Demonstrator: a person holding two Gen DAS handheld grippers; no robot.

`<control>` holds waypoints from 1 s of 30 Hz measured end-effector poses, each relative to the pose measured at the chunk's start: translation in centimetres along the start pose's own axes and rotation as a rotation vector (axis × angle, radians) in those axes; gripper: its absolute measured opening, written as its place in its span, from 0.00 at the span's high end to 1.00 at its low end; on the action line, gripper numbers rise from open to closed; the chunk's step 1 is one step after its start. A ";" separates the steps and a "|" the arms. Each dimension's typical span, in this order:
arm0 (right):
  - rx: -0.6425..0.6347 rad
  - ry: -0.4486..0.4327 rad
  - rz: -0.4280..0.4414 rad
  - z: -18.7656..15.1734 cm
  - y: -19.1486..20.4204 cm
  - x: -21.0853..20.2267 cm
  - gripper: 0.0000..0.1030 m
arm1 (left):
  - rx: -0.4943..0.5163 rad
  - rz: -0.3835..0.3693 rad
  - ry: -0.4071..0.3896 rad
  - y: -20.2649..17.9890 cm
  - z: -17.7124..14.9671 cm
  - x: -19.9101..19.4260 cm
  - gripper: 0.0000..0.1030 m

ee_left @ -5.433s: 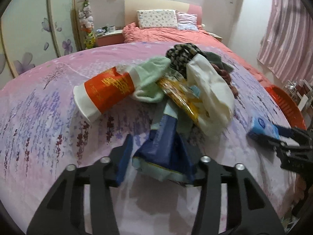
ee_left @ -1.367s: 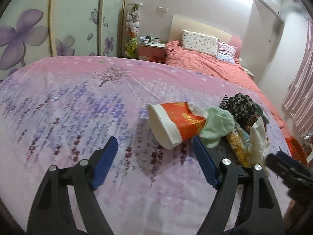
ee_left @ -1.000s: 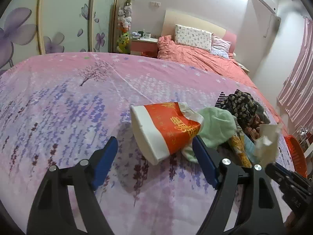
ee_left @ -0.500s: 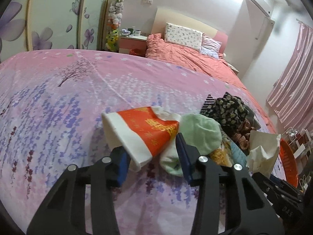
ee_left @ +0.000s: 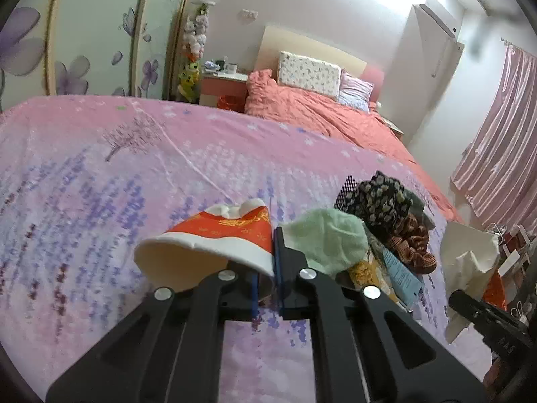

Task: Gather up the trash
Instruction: 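Carry both items to the orange basket and open both tools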

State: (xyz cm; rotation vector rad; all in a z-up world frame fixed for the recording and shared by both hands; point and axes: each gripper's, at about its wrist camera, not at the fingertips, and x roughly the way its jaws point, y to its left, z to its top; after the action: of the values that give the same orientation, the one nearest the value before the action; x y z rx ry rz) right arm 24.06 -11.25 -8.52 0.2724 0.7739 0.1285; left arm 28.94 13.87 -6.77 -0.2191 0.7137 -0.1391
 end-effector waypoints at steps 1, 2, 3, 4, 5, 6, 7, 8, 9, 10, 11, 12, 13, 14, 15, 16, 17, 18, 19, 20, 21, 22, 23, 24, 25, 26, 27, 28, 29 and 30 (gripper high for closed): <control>-0.003 -0.006 -0.001 0.1 0.0 -0.3 0.76 | 0.002 0.001 -0.006 0.0 0.2 -0.4 0.92; -0.007 -0.015 -0.001 0.2 0.0 -0.7 0.76 | 0.005 0.005 -0.016 -0.1 0.3 -0.9 0.92; -0.010 -0.023 0.000 0.3 -0.1 -1.1 0.76 | 0.010 0.006 -0.026 -0.2 0.5 -1.4 0.92; -0.012 -0.032 0.000 0.5 -0.1 -1.5 0.76 | 0.013 0.007 -0.033 -0.4 0.6 -1.8 0.92; -0.013 -0.040 -0.001 0.6 -0.2 -2.0 0.76 | 0.018 0.006 -0.046 -0.7 0.9 -2.5 0.92; -0.014 -0.048 -0.002 0.7 -0.3 -2.3 0.76 | 0.020 0.003 -0.053 -0.9 1.0 -2.8 0.92; -0.015 -0.057 -0.002 0.8 -0.5 -2.8 0.76 | 0.022 0.000 -0.060 -1.1 1.2 -3.2 0.92; -0.014 -0.068 -0.004 1.0 -0.7 -3.4 0.76 | 0.025 -0.007 -0.071 -1.6 1.5 -3.9 0.92; -0.014 -0.073 -0.005 1.0 -0.9 -3.7 0.77 | 0.029 -0.013 -0.077 -1.9 1.6 -4.3 0.92; -0.014 -0.083 -0.007 1.2 -1.0 -4.2 0.76 | 0.036 -0.019 -0.086 -2.3 1.8 -4.8 0.92; -0.012 -0.091 -0.008 1.3 -1.3 -4.7 0.76 | 0.042 -0.024 -0.092 -2.7 1.8 -5.2 0.92; -0.009 -0.099 -0.010 1.4 -1.5 -5.1 0.76 | 0.050 -0.031 -0.100 -3.3 2.0 -5.7 0.92; -0.004 -0.108 -0.010 1.5 -1.9 -5.7 0.76 | 0.058 -0.037 -0.106 -3.8 2.1 -6.1 0.92; 0.001 -0.117 -0.011 1.6 -2.2 -6.2 0.76 | 0.067 -0.045 -0.113 -4.5 2.2 -6.6 0.92; 0.005 -0.123 -0.012 1.7 -2.6 -6.6 0.76 | 0.075 -0.055 -0.118 -5.2 2.3 -7.0 0.92; 0.012 -0.134 -0.015 1.8 -3.1 -7.2 0.76 | 0.082 -0.065 -0.123 -5.8 2.4 -7.4 0.92; 0.016 -0.141 -0.018 1.9 -3.4 -7.7 0.76 | 0.092 -0.078 -0.129 -6.6 2.5 -7.8 0.92; 0.020 -0.147 -0.021 1.9 -3.8 -8.0 0.76 | 0.102 -0.088 -0.134 -7.4 2.7 -8.2 0.92; 0.025 -0.156 -0.026 1.9 -4.2 -8.5 0.76 | 0.110 -0.099 -0.138 -8.1 2.7 -8.4 0.92; 0.031 -0.163 -0.031 1.9 -4.7 -9.0 0.76 | 0.121 -0.113 -0.142 -9.1 2.8 -8.8 0.92; 0.036 -0.170 -0.035 2.0 -5.1 -9.3 0.76 | 0.131 -0.129 -0.145 -10.1 2.8 -9.1 0.92; 0.042 -0.177 -0.041 2.1 -5.7 -9.8 0.77 | 0.142 -0.147 -0.147 -11.1 2.7 -9.3 0.92; 0.049 -0.184 -0.048 2.1 -6.3 -10.2 0.76 | 0.150 -0.160 -0.147 -11.8 2.7 -9.5 0.92; 0.055 -0.188 -0.053 2.2 -6.6 -10.5 0.76 | 0.161 -0.179 -0.149 -12.8 2.6 -9.7 0.92; 0.063 -0.193 -0.059 2.2 -7.2 -10.8 0.76 | 0.170 -0.190 -0.149 -13.5 2.5 -9.7 0.92; 0.072 -0.197 -0.064 2.2 -7.7 -11.0 0.76 | 0.186 -0.212 -0.151 -14.8 2.4 -10.0 0.92; 0.080 -0.202 -0.069 2.2 -8.2 -11.3 0.76 | 0.194 -0.225 -0.151 -15.5 2.3 -10.1 0.92; 0.088 -0.206 -0.074 2.2 -8.8 -11.5 0.76 | 0.204 -0.238 -0.152 -16.4 2.2 -10.1 0.92; 0.097 -0.211 -0.080 2.2 -9.4 -11.8 0.76 | 0.218 -0.260 -0.151 -17.7 2.1 -10.2 0.92; 0.103 -0.214 -0.084 2.2 -9.7 -11.9 0.76 | 0.225 -0.273 -0.150 -18.4 1.9 -10.2 0.92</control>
State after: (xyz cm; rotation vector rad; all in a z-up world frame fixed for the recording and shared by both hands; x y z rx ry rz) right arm 17.29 -23.56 -1.81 0.3452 0.5793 -0.0205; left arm 21.63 -1.62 5.65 -0.1086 0.5114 -0.4562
